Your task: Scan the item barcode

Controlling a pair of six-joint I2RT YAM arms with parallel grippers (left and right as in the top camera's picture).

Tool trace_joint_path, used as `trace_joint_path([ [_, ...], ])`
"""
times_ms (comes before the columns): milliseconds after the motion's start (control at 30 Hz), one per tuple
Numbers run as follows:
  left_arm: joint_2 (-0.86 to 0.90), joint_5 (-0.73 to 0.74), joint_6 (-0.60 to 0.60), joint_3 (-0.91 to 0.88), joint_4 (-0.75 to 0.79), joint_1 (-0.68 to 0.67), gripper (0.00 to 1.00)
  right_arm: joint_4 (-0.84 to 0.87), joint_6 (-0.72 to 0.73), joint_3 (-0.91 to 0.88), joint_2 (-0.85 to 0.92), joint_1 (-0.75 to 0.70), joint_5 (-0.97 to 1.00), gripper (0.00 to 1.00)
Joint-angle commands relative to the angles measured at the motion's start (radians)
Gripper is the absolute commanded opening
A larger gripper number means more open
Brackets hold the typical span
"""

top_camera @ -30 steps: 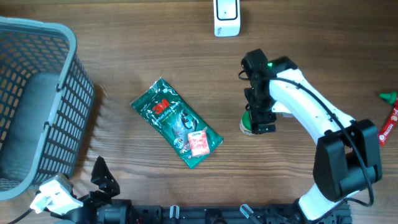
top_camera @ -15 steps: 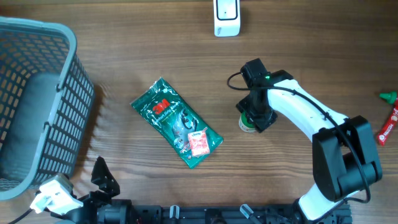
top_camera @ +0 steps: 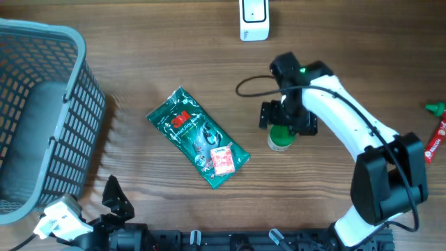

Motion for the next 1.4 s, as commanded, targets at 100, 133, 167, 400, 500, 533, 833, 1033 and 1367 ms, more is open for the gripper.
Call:
trace_joint_path([
  [100, -0.003, -0.006, -0.005, 0.001, 0.004, -0.005, 1.0, -0.145, 0.19, 0.136, -0.034, -0.003, 0.031, 1.0],
  [133, -0.003, -0.006, -0.005, 0.001, 0.004, -0.005, 1.0, -0.151, 0.271, 0.122, -0.034, -0.003, 0.031, 1.0],
  [167, -0.003, -0.006, -0.005, 0.001, 0.004, -0.005, 1.0, -0.149, 0.315, 0.102, -0.034, -0.002, 0.049, 1.0],
  [400, -0.003, -0.005, -0.005, 0.001, 0.004, -0.005, 1.0, -0.122, 0.327, 0.075, -0.045, -0.002, 0.068, 1.0],
  [500, -0.003, -0.005, -0.005, 0.001, 0.004, -0.005, 1.0, -0.101, 0.277, 0.075, -0.08, -0.002, 0.07, 1.0],
  [533, -0.003, -0.005, -0.005, 0.001, 0.004, -0.005, 1.0, -0.1, 0.275, 0.075, -0.096, -0.002, 0.073, 1.0],
  [833, -0.003, -0.006, -0.005, 0.001, 0.004, -0.005, 1.0, -0.095, 0.233, 0.075, -0.148, -0.001, 0.083, 1.0],
  [1033, -0.003, -0.006, -0.005, 0.001, 0.004, -0.005, 1.0, -0.072, 0.063, 0.075, -0.146, 0.023, 0.149, 1.0],
  [1367, -0.003, -0.005, -0.005, 0.001, 0.004, -0.005, 1.0, 0.008, 0.075, -0.015, -0.037, 0.023, 0.094, 1.0],
])
